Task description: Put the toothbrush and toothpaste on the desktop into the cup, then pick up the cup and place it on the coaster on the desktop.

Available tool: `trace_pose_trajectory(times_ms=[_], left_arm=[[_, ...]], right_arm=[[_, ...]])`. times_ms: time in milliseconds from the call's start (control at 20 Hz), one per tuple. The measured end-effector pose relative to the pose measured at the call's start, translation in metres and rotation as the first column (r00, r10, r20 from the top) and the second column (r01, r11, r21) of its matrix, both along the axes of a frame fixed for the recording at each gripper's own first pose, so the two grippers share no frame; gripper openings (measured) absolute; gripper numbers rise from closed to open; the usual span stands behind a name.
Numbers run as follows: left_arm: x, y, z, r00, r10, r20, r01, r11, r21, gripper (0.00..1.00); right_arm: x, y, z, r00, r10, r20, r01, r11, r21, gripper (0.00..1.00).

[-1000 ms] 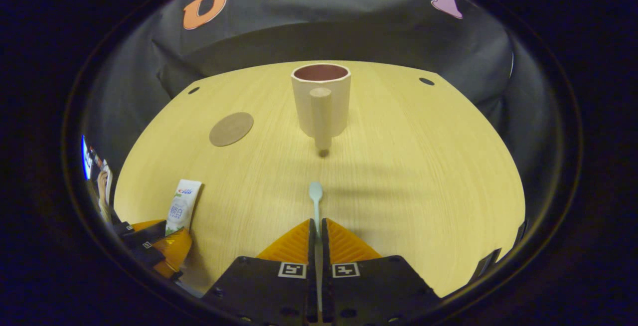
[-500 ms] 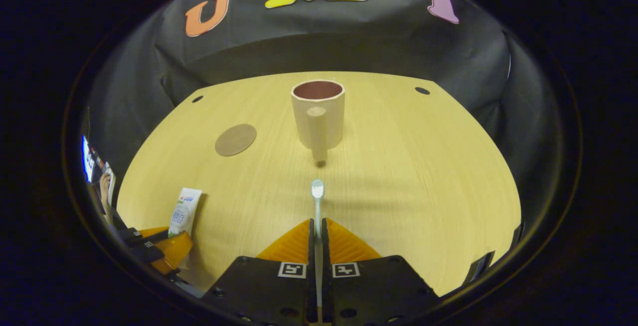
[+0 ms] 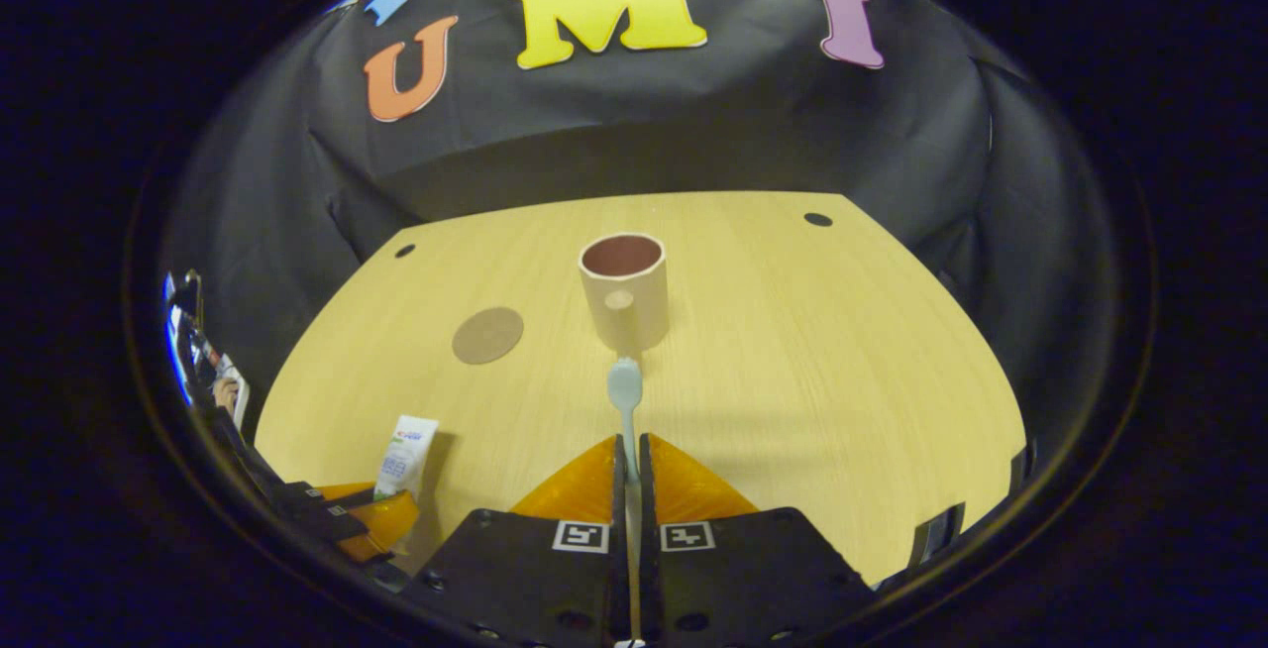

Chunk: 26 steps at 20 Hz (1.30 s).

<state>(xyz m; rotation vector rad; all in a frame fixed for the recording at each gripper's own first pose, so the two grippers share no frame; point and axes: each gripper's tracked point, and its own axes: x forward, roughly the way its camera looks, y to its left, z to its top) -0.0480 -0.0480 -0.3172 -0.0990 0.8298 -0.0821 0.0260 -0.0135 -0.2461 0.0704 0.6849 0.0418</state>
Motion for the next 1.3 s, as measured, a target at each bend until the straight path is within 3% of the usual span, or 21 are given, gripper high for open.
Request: trace_pose_trajectory(times_ms=[300, 450, 600, 650, 750, 1300], left_arm=[[0.001, 0.004, 0.009, 1.000, 0.010, 0.012, -0.010, 1.000, -0.003, 0.27], [0.002, 0.005, 0.010, 1.000, 0.009, 0.008, -0.009, 1.000, -0.001, 0.27], [0.003, 0.008, 0.008, 1.000, 0.007, 0.008, -0.007, 1.000, 0.002, 0.27], [0.004, 0.009, 0.008, 1.000, 0.009, 0.007, -0.009, 1.000, 0.002, 0.27], [0.005, 0.011, 0.006, 1.000, 0.011, 0.002, -0.011, 1.000, 0.005, 0.27], [0.013, 0.028, -0.004, 0.998, 0.033, -0.045, -0.033, 0.999, 0.013, 0.27]], right_arm=[[0.002, -0.001, 0.046, 0.993, 0.004, 0.119, -0.003, 1.000, -0.006, 0.04], [0.005, -0.007, 0.039, 0.995, -0.021, 0.101, 0.022, 1.000, -0.015, 0.04], [0.015, -0.011, 0.010, 0.999, -0.042, 0.010, 0.042, 0.999, -0.033, 0.04], [0.020, -0.010, -0.003, 0.998, -0.049, -0.029, 0.048, 0.998, -0.027, 0.09], [0.032, -0.010, -0.019, 0.995, -0.066, -0.070, 0.065, 0.998, -0.025, 0.51], [0.069, -0.016, -0.091, 0.982, -0.072, -0.175, 0.050, 0.991, -0.125, 0.51]])
